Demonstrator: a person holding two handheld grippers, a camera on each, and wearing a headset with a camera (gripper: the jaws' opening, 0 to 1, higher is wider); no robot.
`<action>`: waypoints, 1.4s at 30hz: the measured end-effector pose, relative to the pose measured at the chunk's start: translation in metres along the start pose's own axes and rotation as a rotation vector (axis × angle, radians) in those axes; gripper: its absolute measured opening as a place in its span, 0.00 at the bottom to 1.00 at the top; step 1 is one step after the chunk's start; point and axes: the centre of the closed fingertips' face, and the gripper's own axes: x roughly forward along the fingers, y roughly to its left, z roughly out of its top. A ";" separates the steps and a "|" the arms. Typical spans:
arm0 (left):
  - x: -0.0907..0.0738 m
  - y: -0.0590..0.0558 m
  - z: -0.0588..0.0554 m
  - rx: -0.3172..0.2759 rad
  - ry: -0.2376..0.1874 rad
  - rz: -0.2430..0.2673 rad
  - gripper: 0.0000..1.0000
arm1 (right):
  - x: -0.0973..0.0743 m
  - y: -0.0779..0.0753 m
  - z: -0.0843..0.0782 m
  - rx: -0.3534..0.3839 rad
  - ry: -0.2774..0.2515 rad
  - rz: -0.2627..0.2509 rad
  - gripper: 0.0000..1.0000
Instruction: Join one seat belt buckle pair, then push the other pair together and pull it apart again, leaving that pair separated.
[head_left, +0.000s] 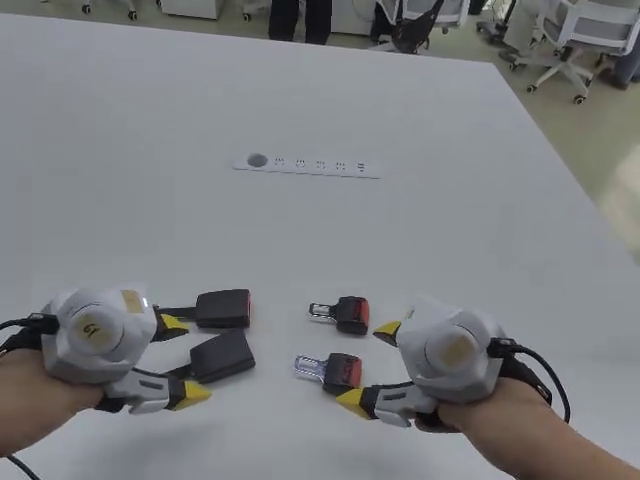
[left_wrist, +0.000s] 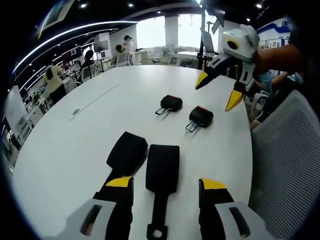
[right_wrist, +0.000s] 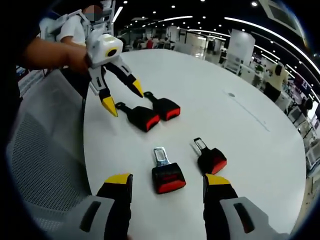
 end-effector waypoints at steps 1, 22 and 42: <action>0.003 0.001 0.001 0.003 0.002 -0.006 0.53 | 0.003 0.000 -0.001 -0.006 0.006 0.005 0.56; 0.037 -0.004 -0.004 0.107 0.098 -0.105 0.36 | 0.039 0.000 -0.021 -0.073 0.116 0.117 0.41; 0.041 -0.010 -0.010 0.237 0.150 -0.186 0.35 | 0.051 0.000 -0.034 -0.193 0.194 0.243 0.34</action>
